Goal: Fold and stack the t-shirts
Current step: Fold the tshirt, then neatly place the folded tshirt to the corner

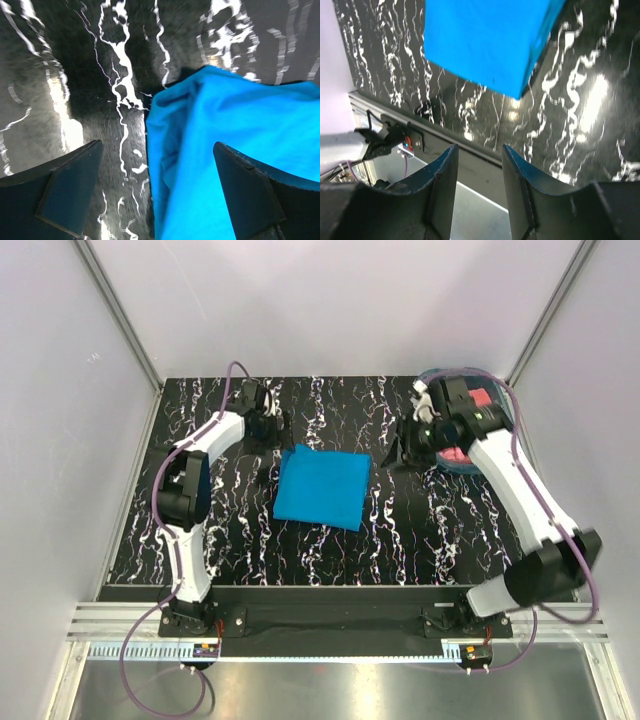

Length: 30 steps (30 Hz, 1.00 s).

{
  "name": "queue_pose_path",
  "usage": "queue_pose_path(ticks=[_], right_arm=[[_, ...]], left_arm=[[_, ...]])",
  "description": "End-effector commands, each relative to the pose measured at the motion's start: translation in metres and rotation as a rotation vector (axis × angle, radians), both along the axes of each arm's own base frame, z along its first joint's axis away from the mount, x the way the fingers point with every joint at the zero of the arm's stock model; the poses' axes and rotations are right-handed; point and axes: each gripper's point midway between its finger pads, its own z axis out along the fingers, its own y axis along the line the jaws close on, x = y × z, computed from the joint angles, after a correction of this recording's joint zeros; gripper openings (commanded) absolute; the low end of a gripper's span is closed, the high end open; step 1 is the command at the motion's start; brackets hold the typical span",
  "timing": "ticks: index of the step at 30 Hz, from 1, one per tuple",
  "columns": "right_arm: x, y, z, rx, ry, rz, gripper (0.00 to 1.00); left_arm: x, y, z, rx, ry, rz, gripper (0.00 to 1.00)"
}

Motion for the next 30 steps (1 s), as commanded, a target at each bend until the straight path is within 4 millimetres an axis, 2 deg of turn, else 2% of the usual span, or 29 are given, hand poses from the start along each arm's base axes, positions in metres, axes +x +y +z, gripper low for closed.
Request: queue_pose_path(ticks=[1,3,4,9,12,16,19,20,23,24,26,27,29,30], right_arm=[[-0.032,-0.010,0.002,0.014,0.030,-0.023,0.47],[-0.045,-0.017,0.003,0.004,0.015,-0.029,0.47],[-0.049,-0.019,0.001,-0.002,0.020,-0.035,0.48],[-0.059,-0.024,0.015,0.004,-0.026,-0.037,0.48],[-0.063,-0.024,0.019,0.015,-0.040,-0.035,0.47],[-0.070,-0.026,0.014,0.015,-0.029,-0.035,0.47],[-0.074,-0.026,0.016,0.025,-0.036,-0.033,0.47],[-0.075,-0.027,0.015,0.020,-0.033,-0.035,0.47],[-0.079,-0.030,0.013,0.010,-0.030,-0.033,0.47],[-0.081,-0.030,0.012,0.007,-0.023,-0.030,0.47],[-0.084,-0.032,0.010,0.003,-0.017,-0.031,0.46],[-0.085,-0.032,0.009,0.001,-0.011,-0.032,0.46],[-0.088,-0.034,0.007,-0.008,-0.003,-0.035,0.46],[-0.089,-0.035,0.005,-0.011,0.002,-0.034,0.47]], left_arm=[[0.016,-0.011,-0.001,-0.041,-0.057,-0.037,0.99],[0.019,-0.018,-0.004,-0.080,-0.037,-0.026,0.99],[0.017,-0.025,-0.013,-0.110,-0.012,-0.035,0.99],[-0.001,-0.045,-0.042,-0.151,0.068,-0.033,0.99],[-0.013,-0.061,-0.046,-0.187,0.083,-0.050,0.99],[-0.023,-0.075,-0.055,-0.211,0.108,-0.057,0.97],[-0.026,-0.076,-0.059,-0.230,0.117,-0.042,0.89],[-0.025,-0.076,-0.056,-0.233,0.108,-0.037,0.78],[-0.022,-0.070,-0.055,-0.199,0.086,-0.020,0.60],[-0.020,-0.069,-0.051,-0.194,0.075,-0.017,0.47],[-0.015,-0.067,-0.044,-0.180,0.045,-0.021,0.33],[-0.014,-0.065,-0.041,-0.167,0.040,-0.019,0.19],[-0.005,-0.057,-0.028,-0.123,-0.011,0.002,0.00],[0.001,-0.048,-0.022,-0.078,-0.038,0.031,0.00]])
